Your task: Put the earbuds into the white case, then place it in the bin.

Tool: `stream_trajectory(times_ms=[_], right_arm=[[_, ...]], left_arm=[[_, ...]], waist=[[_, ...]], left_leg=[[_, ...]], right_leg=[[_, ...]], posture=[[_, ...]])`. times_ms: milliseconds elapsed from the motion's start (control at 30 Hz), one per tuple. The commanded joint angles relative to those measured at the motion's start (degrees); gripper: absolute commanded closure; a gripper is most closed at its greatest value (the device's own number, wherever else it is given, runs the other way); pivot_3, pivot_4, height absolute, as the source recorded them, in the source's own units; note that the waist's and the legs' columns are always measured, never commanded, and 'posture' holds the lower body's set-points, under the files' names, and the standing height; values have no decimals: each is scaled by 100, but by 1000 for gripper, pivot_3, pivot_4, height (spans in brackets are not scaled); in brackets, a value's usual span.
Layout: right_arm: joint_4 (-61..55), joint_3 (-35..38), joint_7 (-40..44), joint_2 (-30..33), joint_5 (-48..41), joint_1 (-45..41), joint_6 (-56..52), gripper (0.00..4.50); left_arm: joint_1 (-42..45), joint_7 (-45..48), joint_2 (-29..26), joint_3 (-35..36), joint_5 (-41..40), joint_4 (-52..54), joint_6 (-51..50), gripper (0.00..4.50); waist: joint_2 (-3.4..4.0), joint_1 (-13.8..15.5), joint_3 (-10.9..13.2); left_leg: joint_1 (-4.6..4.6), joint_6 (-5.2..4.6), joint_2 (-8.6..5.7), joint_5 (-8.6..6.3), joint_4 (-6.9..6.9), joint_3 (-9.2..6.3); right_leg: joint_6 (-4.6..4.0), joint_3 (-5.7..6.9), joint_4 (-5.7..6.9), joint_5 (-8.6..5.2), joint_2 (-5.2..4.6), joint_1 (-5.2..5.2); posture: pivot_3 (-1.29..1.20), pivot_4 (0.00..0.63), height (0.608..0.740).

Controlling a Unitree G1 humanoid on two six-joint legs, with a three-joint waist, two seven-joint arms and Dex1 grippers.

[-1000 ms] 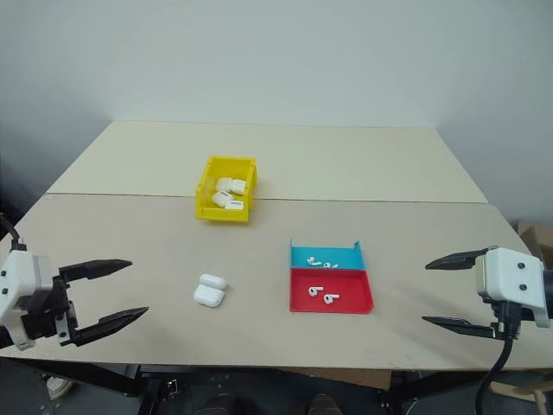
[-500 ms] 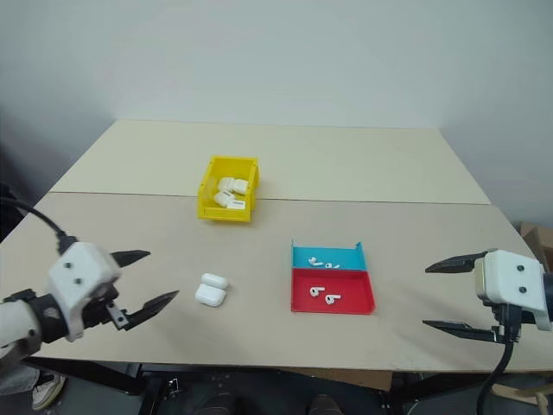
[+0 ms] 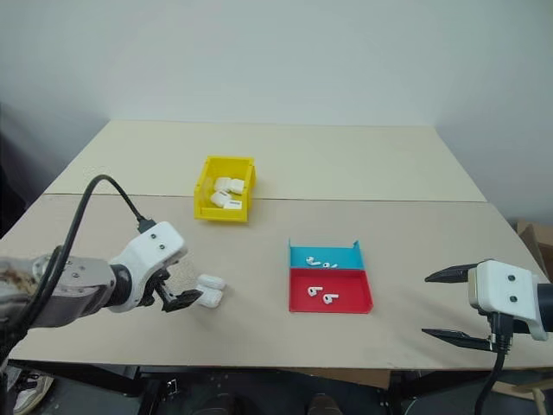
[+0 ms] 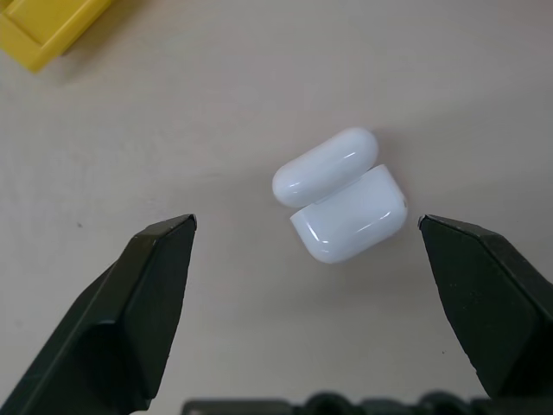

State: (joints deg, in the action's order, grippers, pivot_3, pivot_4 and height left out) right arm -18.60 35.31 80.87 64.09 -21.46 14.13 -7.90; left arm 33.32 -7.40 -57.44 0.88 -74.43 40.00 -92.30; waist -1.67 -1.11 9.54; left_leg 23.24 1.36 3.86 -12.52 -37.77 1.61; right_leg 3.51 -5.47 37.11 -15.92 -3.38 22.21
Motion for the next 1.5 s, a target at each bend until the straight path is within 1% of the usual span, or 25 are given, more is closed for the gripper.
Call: stream_trajectory(times_ms=[33,67,100,133,267,367,500,667,800,867,900,1100,1500], right_arm=[[-15,101,-36,54,15,-57,28,19],[-14,97,-39,51,24,-51,30,19],[-18,98,-34,52,24,-46,27,19],[-29,105,-30,50,22,-37,21,19],[-63,190,27,60,-8,19,-27,19],[-64,210,79,81,-13,48,-36,19],[-84,201,84,117,-37,17,-92,19],[-142,245,94,109,-40,57,-135,19],[-196,294,90,70,-17,111,-159,19],[-227,311,69,43,3,150,-170,19],[-233,319,59,33,12,166,-167,19],[-305,361,-31,-8,15,260,-180,19],[-362,353,-115,-81,95,320,-137,19]], left_arm=[[395,-2171,-769,-881,-2574,-542,1104,0],[502,-2759,-1075,-1294,-3305,-589,1618,0],[538,-3136,-1244,-1655,-3725,-584,2081,0],[568,-3303,-1336,-1911,-3851,-526,2391,0],[482,-4002,-1426,-2665,-3857,-258,3316,0],[736,-4673,-1319,-3220,-3857,-228,3485,0],[824,-5120,-1096,-3583,-3857,-344,3721,0],[874,-5292,-848,-3728,-3857,-599,3724,0],[734,-5271,-630,-3625,-3857,-910,3717,0],[745,-5451,-548,-3706,-3857,-1025,3623,0],[672,-5420,-455,-3667,-3857,-1075,3648,0],[691,-5909,61,-3707,-3857,-1356,3555,0],[771,-6288,496,-3673,-3857,-1672,3285,0]], waist=[[-8,7,5],[-12,5,7],[-12,6,7],[-8,17,5],[-7,51,5],[-7,88,5],[-7,114,5],[-7,160,5],[-7,181,4],[-8,182,5],[-8,182,5],[-8,181,5],[-5,191,3]], left_leg=[[0,0,1,0,0,0],[-2,0,2,0,0,-1],[-2,0,6,0,0,-4],[-3,1,4,0,0,-2],[-4,4,-5,1,0,4],[-4,9,-7,4,0,4],[-7,14,-7,7,-1,5],[-6,16,-8,9,-1,4],[-5,18,-9,10,-1,4],[-7,19,-11,10,-1,4],[-6,19,-10,11,-1,3],[-6,20,-12,11,-1,2],[-15,25,-15,15,-2,1]], right_leg=[[0,0,1,0,-1,1],[-1,-1,2,1,0,1],[-3,-2,3,2,-1,1],[-3,-3,2,2,-5,0],[-3,-3,0,2,-5,-3],[-3,-3,-1,2,-5,-4],[-4,-3,-2,3,-4,-7],[-4,-3,-2,3,-4,-7],[-4,-2,-2,3,-4,-7],[-4,-3,-2,3,-4,-8],[-4,-2,-2,3,-4,-8],[-3,-2,-3,4,-5,-9],[-3,-2,-3,6,-6,-21]], posture=[[0,150,740],[0,150,740],[0,150,740],[0,150,740],[0,150,740],[0,150,740],[0,150,740],[0,150,740],[0,150,740],[0,150,740],[0,150,740],[0,150,740],[0,150,740]])
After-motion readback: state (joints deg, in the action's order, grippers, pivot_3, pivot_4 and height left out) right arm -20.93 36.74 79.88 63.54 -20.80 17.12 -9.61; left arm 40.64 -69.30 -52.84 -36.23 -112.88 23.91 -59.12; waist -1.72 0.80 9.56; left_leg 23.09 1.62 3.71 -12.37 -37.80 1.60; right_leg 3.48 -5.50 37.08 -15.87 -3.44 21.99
